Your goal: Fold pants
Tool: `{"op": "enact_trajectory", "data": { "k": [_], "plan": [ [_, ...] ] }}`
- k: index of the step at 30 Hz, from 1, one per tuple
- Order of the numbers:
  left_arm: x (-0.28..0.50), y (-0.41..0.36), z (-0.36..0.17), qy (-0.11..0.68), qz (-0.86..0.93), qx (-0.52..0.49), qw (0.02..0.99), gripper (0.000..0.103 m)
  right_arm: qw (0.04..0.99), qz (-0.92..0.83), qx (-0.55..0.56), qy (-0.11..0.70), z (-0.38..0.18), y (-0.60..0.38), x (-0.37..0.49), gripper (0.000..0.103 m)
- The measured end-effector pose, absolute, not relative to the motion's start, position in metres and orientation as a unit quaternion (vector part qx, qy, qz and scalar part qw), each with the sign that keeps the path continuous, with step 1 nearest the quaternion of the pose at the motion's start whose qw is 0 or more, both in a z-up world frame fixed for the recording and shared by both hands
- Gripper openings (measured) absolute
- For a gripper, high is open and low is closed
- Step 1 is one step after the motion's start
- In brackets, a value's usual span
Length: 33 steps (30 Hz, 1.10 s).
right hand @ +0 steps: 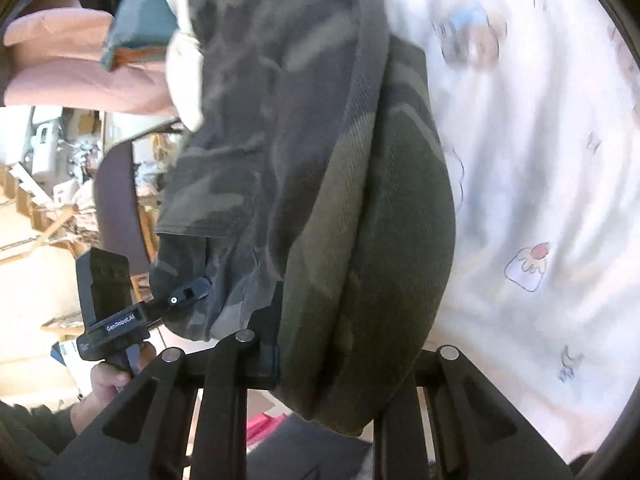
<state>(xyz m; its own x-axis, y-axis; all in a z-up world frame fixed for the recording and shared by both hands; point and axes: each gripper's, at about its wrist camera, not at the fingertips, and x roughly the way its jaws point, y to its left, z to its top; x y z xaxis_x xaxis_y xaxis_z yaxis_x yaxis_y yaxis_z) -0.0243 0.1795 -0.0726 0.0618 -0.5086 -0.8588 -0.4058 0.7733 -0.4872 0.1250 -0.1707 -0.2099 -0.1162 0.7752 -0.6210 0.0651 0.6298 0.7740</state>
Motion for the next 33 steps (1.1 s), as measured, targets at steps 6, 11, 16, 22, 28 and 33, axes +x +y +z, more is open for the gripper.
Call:
{"op": "enact_trajectory", "data": {
  "k": [6,11,16,22,28,33],
  "plan": [
    [0.031,0.180,-0.036,0.712,-0.036,-0.371,0.595,0.023,0.594,0.269,0.322,0.686,-0.166,-0.191,0.153,0.020],
    [0.095,0.175,-0.010,0.725,0.000,-0.326,0.606,0.022,0.600,0.234,0.314,0.697,-0.127,-0.187,0.190,0.020],
    [0.169,0.182,0.020,0.710,0.009,-0.311,0.632,0.022,0.594,0.211,0.373,0.681,-0.097,-0.183,0.256,0.020],
    [0.279,0.182,-0.030,0.724,0.028,-0.269,0.634,0.022,0.610,0.183,0.353,0.686,-0.119,-0.159,0.364,0.020],
    [0.316,0.195,-0.070,0.717,0.065,-0.294,0.629,0.027,0.571,0.194,0.350,0.717,-0.181,-0.136,0.442,0.024],
    [0.307,0.203,-0.056,0.699,0.042,-0.306,0.645,0.037,0.555,0.224,0.351,0.720,-0.174,-0.140,0.451,0.036]
  ]
}}
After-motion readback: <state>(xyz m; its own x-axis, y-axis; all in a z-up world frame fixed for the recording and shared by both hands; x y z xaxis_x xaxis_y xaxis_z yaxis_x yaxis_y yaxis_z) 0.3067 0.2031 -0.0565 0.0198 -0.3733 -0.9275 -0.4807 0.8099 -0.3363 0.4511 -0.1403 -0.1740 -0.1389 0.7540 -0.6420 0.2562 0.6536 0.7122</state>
